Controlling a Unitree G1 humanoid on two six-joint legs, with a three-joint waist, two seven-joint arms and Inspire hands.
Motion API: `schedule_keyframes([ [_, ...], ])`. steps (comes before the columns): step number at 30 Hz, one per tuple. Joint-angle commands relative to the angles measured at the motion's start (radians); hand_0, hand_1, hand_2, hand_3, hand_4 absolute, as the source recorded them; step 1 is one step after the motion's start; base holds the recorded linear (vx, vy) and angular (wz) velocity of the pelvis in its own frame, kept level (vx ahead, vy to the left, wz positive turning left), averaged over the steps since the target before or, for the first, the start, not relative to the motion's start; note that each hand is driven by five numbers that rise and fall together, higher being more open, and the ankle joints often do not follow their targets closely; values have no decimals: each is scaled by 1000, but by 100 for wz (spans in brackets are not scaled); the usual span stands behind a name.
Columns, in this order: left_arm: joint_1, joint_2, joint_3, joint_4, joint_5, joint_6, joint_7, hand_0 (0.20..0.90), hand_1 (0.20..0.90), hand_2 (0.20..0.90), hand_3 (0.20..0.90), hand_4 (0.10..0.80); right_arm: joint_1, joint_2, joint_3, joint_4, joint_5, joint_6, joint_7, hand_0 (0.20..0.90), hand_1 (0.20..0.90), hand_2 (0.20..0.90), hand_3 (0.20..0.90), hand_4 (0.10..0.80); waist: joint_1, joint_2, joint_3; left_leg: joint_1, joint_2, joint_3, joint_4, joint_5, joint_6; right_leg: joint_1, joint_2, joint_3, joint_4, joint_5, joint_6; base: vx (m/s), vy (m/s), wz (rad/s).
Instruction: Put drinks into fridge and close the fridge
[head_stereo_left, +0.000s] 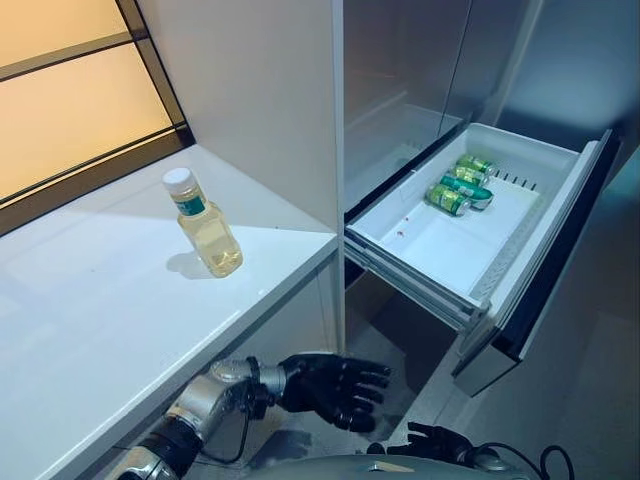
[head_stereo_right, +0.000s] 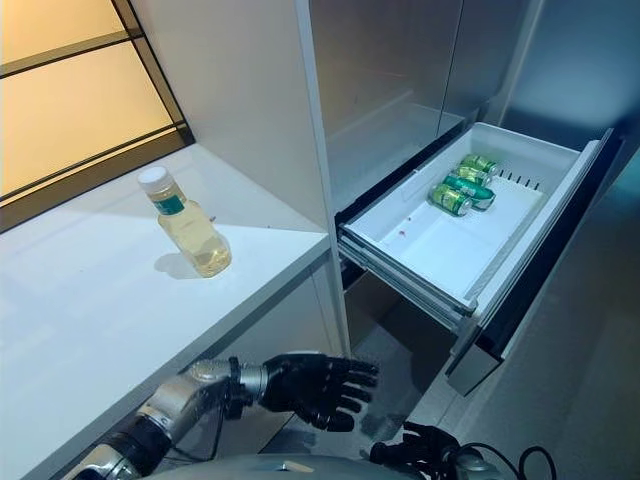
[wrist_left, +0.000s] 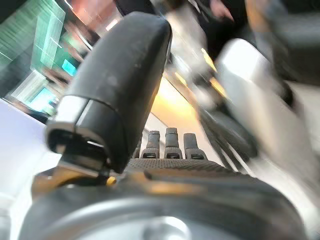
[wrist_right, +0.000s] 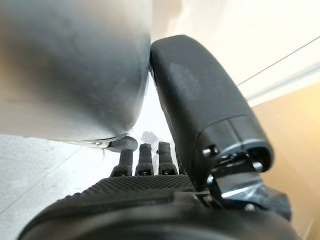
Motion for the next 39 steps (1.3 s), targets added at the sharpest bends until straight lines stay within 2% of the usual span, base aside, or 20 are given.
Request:
schedule_keyframes([
  [1,-79,-110,41,-176,-445,-16,-116,900,900,900,900,800,-14,30,25,24,16,-42,-5,900,900,900,900,800,-4,-36,-20,-51,-17,41,5,-10,9,57,-44,14,7,-27,88,33,-22,1],
  [3,-91,-145,48,-231,-592,-62,-72,900,900,900,900,800,-18,41,33,31,19,-41,-13,900,900,900,900,800,-4,-41,-21,-47,-16,41,5,-15,8,61,-44,17,7,-27,85,16,-10,0],
  [7,-123,-203,83,-292,-848,-204,23,900,900,900,900,800,-21,62,52,39,32,-40,-28,900,900,900,900,800,2,-52,-23,-42,-16,35,5,-19,8,69,-44,13,7,-31,78,0,0,0],
  [10,-139,-224,103,-344,-931,-312,57,900,900,900,900,800,-20,79,63,39,46,-39,-42,900,900,900,900,800,12,-61,-25,-42,-17,26,5,-18,8,72,-45,7,7,-32,75,2,-20,3],
  [11,-143,-222,105,-363,-929,-373,54,900,900,900,900,800,-18,85,71,37,53,-38,-48,900,900,900,900,800,15,-64,-26,-42,-17,24,5,-18,8,73,-46,4,7,-33,74,-3,-27,5],
  [14,-154,-212,116,-414,-912,-471,62,900,900,900,900,800,-17,93,79,34,56,-36,-57,900,900,900,900,800,20,-68,-26,-44,-15,18,5,-16,6,74,-46,-2,7,-34,74,-6,-17,6],
  [17,-165,-183,150,-456,-789,-634,125,900,900,900,900,800,-8,99,88,29,49,-33,-64,900,900,900,900,800,27,-71,-28,-47,-14,13,5,-16,6,75,-45,-7,7,-38,73,-10,-9,6],
  [18,-170,-150,181,-470,-690,-750,161,900,900,900,900,800,2,98,89,28,45,-37,-65,900,900,900,900,800,32,-72,-29,-48,-13,8,5,-15,6,76,-45,-10,7,-41,74,-6,-7,6],
  [21,-174,-82,263,-490,-551,-935,256,900,900,900,900,800,27,95,91,17,36,-47,-63,900,900,900,900,800,40,-73,-32,-52,-11,-1,5,-11,2,78,-44,-18,7,-47,74,-6,-9,7],
  [22,-178,-65,295,-488,-526,-969,280,900,900,900,900,800,33,93,91,18,33,-51,-63,900,900,900,900,800,45,-74,-33,-54,-10,-6,5,-10,1,79,-44,-23,7,-49,73,-4,-7,11],
  [25,-187,-42,363,-495,-438,-1020,352,900,900,900,900,800,40,95,96,22,33,-59,-63,900,900,900,900,800,57,-77,-37,-58,-10,-18,5,-6,-4,82,-44,-34,7,-55,72,4,-9,12],
  [27,-197,-29,407,-502,-311,-1059,482,900,900,900,900,800,39,99,104,21,32,-54,-66,900,900,900,900,800,66,-80,-42,-61,-10,-28,5,-4,-7,84,-44,-45,7,-61,70,13,-10,15],
  [31,-210,-10,454,-474,-165,-990,615,900,900,900,900,800,33,95,111,24,31,-47,-63,900,900,900,900,800,79,-79,-47,-64,-11,-41,5,1,-11,90,-46,-64,7,-68,66,16,-1,21],
  [35,-211,18,501,-433,-13,-967,769,900,900,900,900,800,30,92,121,27,16,-43,-59,900,900,900,900,800,92,-75,-50,-65,-12,-52,5,5,-14,97,-49,-84,7,-75,65,19,11,18],
  [39,-203,43,528,-403,88,-934,850,900,900,900,900,800,31,87,127,28,1,-36,-52,900,900,900,900,800,100,-72,-53,-68,-11,-61,5,9,-18,100,-50,-97,7,-81,63,20,14,15],
])
